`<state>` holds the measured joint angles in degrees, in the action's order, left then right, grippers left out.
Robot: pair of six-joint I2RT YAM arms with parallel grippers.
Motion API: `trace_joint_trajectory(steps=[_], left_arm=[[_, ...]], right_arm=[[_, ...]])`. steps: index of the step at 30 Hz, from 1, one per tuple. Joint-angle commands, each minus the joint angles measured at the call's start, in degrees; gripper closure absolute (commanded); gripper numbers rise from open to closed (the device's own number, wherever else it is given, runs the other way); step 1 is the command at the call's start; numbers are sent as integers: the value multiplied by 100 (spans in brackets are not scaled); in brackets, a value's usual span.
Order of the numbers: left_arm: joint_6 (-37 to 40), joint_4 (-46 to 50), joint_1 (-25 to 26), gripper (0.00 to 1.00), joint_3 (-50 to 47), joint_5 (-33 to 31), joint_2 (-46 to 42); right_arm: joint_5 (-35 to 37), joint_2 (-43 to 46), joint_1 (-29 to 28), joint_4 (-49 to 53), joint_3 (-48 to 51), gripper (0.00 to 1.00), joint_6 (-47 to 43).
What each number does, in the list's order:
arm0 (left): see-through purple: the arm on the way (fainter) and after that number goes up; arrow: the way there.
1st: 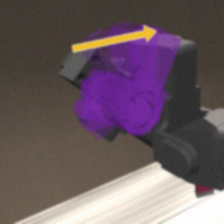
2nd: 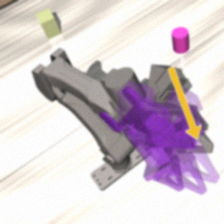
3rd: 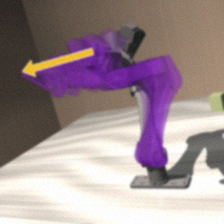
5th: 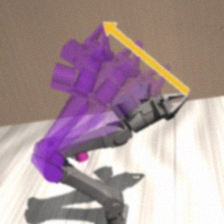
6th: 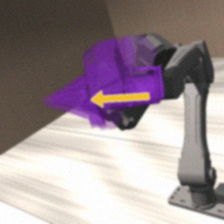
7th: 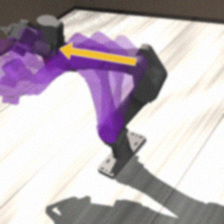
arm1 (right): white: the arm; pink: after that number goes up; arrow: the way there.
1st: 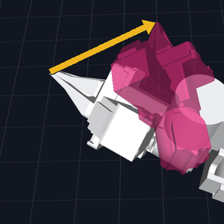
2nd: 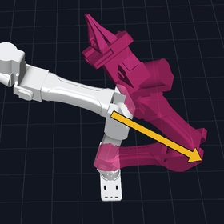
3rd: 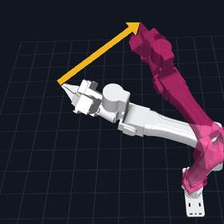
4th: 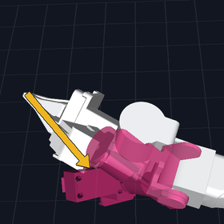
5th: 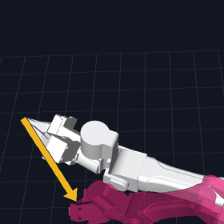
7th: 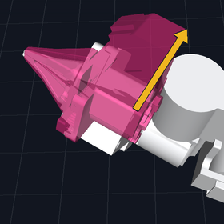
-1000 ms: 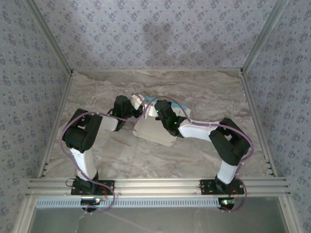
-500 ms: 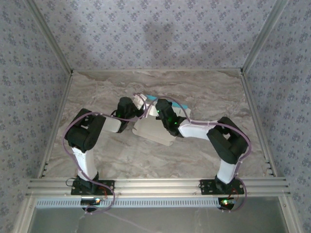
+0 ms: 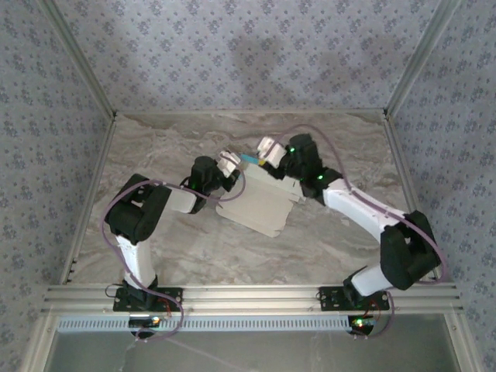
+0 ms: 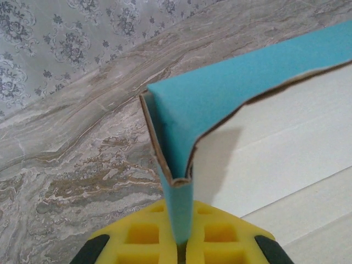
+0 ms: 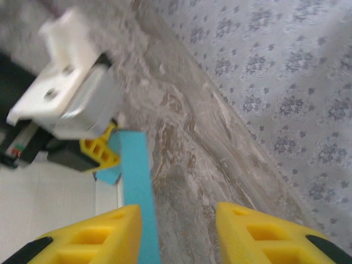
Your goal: Fold the paper box
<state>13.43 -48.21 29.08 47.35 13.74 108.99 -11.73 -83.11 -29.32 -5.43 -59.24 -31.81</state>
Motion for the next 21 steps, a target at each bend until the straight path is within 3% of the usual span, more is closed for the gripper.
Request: trace_joint_trajectory(steps=[1, 5, 8, 21], left_arm=[[117, -65, -94, 100, 156, 384, -1], [-36, -268, -204, 100, 96, 866, -7], [-76, -294, -247, 100, 80, 1183, -18], [-132, -144, -261, 100, 284, 1871, 122]], right_arm=[[-1415, 1, 335, 632, -416, 54, 1347], [-1546, -700, 652, 1587, -1348, 54, 2119], [-2079, -1367, 771, 2321, -2016, 54, 2568], [-2927, -2447, 559, 2503, -2434, 51, 3023]])
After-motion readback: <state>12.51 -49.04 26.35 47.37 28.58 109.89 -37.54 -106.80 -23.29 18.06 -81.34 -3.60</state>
